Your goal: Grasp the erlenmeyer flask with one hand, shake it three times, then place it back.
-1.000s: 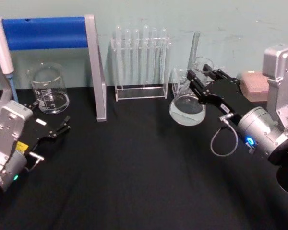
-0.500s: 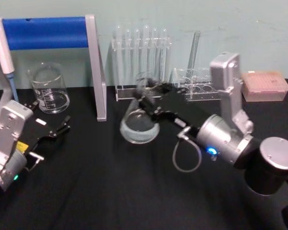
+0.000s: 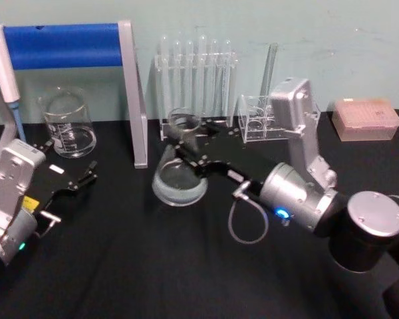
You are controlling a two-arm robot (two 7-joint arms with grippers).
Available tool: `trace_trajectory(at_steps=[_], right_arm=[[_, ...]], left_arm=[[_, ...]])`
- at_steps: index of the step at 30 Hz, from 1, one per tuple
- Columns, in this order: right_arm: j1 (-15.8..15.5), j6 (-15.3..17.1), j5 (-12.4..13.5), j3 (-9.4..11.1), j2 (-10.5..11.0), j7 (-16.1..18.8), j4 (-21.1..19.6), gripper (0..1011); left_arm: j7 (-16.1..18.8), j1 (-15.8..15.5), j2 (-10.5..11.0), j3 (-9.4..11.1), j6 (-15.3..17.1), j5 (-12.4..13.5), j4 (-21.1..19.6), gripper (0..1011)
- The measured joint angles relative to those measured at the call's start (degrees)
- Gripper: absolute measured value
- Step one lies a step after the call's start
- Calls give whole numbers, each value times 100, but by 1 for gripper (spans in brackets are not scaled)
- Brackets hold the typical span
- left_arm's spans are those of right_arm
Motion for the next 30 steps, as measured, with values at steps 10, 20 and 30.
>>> trace_trajectory(at_steps=[10, 20, 30], right_arm=[[-581, 24, -202, 819, 201, -974, -441, 453], [-1190, 82, -393, 1642, 259, -1700, -862, 456], [-1081, 104, -466, 1594, 122, -1394, -746, 456]], left_arm=[[0, 0, 0, 0, 0, 0, 0, 1001], [0, 0, 0, 0, 0, 0, 0, 1001], [0, 0, 0, 0, 0, 0, 0, 1001]])
